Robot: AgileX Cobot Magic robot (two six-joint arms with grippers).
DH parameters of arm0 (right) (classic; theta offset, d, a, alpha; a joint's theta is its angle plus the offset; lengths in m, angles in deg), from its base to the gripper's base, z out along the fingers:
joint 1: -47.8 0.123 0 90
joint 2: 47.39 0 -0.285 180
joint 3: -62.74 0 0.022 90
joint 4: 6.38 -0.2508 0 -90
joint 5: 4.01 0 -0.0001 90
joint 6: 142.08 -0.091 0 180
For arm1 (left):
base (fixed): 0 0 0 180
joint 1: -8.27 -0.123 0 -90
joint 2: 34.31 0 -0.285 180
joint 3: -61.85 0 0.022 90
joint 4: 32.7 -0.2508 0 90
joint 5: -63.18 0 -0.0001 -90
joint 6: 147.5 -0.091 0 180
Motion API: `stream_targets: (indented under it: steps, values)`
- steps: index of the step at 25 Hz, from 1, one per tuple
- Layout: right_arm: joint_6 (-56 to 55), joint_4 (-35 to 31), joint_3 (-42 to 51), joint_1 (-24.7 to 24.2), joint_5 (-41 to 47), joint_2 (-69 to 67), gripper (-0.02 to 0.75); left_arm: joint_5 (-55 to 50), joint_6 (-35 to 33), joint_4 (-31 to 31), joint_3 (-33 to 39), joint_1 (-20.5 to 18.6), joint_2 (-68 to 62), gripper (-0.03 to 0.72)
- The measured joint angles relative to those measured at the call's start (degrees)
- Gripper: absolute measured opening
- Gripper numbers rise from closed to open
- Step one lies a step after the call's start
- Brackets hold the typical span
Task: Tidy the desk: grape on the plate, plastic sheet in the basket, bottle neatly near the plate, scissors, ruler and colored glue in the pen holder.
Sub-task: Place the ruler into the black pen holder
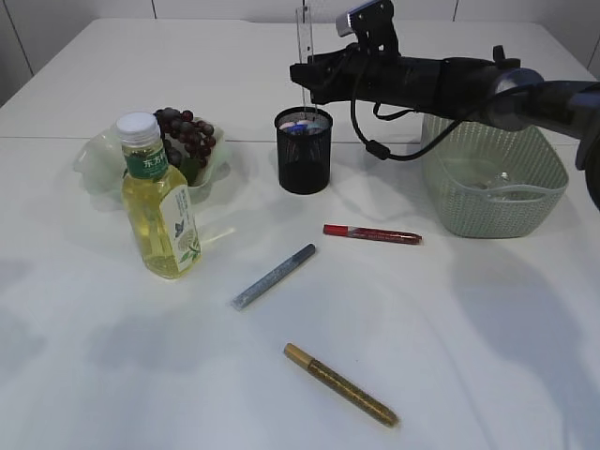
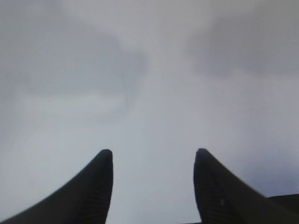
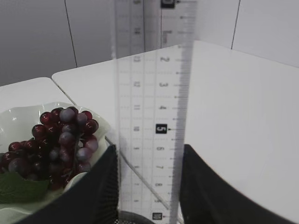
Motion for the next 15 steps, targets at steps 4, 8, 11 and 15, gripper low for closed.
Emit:
stream_targets:
  steps: [4, 8, 11, 15]
  values:
    - [0.0, 0.0, -0.2, 0.0, 0.0, 0.0, 0.372, 0.0, 0.0, 0.0, 0.0, 0.0, 0.0, 0.405]
    - [-1.3, 0.0, -0.2, 0.1, 0.0, 0.0, 0.447, 0.0, 0.0, -0.1, 0.0, -1.0, 0.0, 0.405]
    - [-5.2, 0.0, -0.2, 0.1, 0.0, 0.0, 0.459, -0.1, 0.0, -0.1, 0.0, -0.5, 0.0, 0.405]
    - [-16.9, 5.4, -0.2, 0.1, -2.1, 1.3, 0.461, -0.3, 0.0, -0.1, 0.0, -0.4, 0.0, 0.405]
